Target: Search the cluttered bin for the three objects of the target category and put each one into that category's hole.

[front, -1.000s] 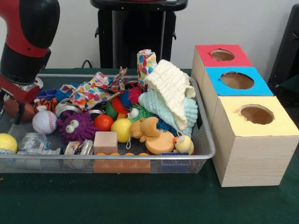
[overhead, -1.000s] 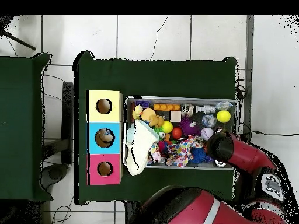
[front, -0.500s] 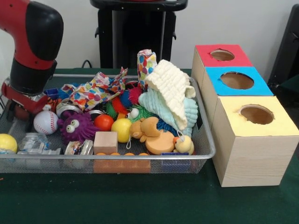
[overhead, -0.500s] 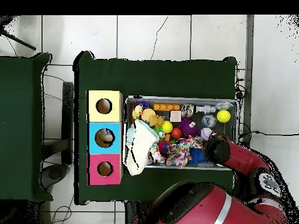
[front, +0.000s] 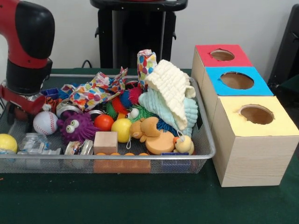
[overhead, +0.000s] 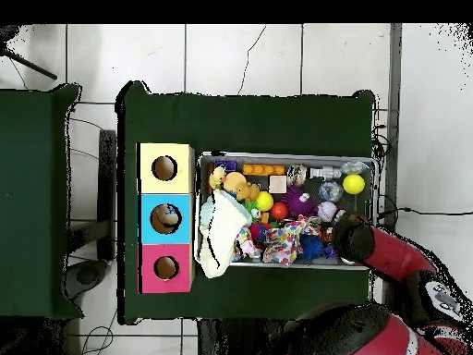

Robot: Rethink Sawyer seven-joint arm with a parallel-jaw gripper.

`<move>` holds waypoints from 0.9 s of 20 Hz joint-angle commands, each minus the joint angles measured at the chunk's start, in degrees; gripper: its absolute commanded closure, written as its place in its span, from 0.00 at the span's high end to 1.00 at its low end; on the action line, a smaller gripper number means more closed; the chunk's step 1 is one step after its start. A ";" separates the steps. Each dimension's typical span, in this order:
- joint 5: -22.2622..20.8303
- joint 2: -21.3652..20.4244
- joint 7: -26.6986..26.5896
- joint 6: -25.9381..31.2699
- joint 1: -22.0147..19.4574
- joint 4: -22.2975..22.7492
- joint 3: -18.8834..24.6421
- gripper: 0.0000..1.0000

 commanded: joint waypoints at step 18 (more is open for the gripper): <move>-6.62 -6.22 -10.55 23.49 -3.14 4.22 19.50 1.00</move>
